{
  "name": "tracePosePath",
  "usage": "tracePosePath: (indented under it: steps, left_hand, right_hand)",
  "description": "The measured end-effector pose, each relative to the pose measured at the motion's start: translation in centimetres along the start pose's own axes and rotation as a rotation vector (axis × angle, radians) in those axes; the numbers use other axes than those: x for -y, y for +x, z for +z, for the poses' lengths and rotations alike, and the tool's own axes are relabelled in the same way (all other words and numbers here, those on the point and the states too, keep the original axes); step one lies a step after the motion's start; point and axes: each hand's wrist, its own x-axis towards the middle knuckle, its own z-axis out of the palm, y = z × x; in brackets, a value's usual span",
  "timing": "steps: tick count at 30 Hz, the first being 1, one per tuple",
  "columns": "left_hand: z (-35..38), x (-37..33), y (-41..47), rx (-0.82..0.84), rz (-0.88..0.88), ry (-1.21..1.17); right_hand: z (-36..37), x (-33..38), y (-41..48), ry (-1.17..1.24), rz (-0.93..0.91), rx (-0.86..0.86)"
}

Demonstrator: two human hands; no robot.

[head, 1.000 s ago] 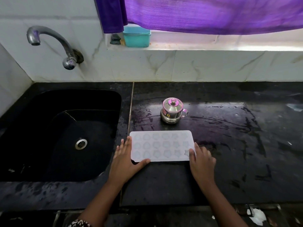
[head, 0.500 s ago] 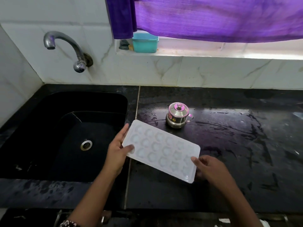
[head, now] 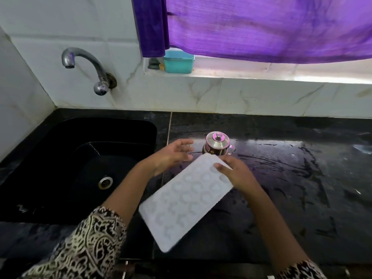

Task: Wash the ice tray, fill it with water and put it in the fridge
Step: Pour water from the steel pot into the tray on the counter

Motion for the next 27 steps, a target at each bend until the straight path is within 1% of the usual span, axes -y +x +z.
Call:
tracePosePath:
  steps: [2,3,5,7,9,10,12,13,15,17,19,22,23,27]
  left_hand:
    - [-1.0,2.4,-1.4,-0.157,0.047,0.049]
    - [-1.3,4.0,-2.2,-0.209,0.059,0.056]
    - [-1.4,7.1,-4.2,-0.252,0.061,0.083]
    - [-0.9,9.5,-5.7,-0.287,0.022,0.172]
    - [0.0,11.2,-6.3,-0.286,-0.017,0.335]
    - [0.6,11.7,-6.3,-0.261,-0.017,0.47]
    - [1.5,12.4,-6.1,-0.226,0.042,0.768]
    - [1.8,12.6,-5.9,-0.243,0.073,0.853]
    - [2.1,12.7,-5.9,-0.293,0.092,0.9]
    - [2.2,12.6,-6.0,-0.317,0.106,0.91]
    - [2.3,12.6,-6.0,-0.328,0.111,0.936]
    - [2.3,12.4,-6.0,-0.323,0.093,0.948]
    - [2.3,12.3,-6.1,-0.319,0.087,0.947]
    - [2.3,12.2,-6.1,-0.318,0.084,0.957]
  right_hand:
    - [-0.3,-2.7,-1.2,0.106,0.116,-0.178]
    - [-0.4,-4.0,-1.9,0.135,0.161,-0.256]
    - [-0.5,-6.1,-3.0,0.152,0.224,-0.388]
    - [-0.2,-7.4,-3.6,0.147,0.27,-0.491]
    - [0.4,-8.1,-3.8,0.022,0.303,-0.553]
    - [0.7,-8.2,-3.8,-0.069,0.31,-0.559]
    - [1.4,-8.3,-3.7,-0.204,0.3,-0.551]
    - [1.6,-8.3,-3.5,-0.268,0.3,-0.539]
    - [1.9,-8.4,-3.2,-0.425,0.321,-0.498]
    - [1.6,-8.2,-2.6,-0.486,0.313,-0.499]
    - [0.9,-7.9,-1.3,-0.4,0.227,-0.532]
    - [-0.8,-6.9,2.1,-0.043,0.153,-0.523]
    - [-1.2,-6.4,3.2,0.032,0.139,-0.517]
    - [-1.6,-5.1,7.2,0.069,0.068,-0.47]
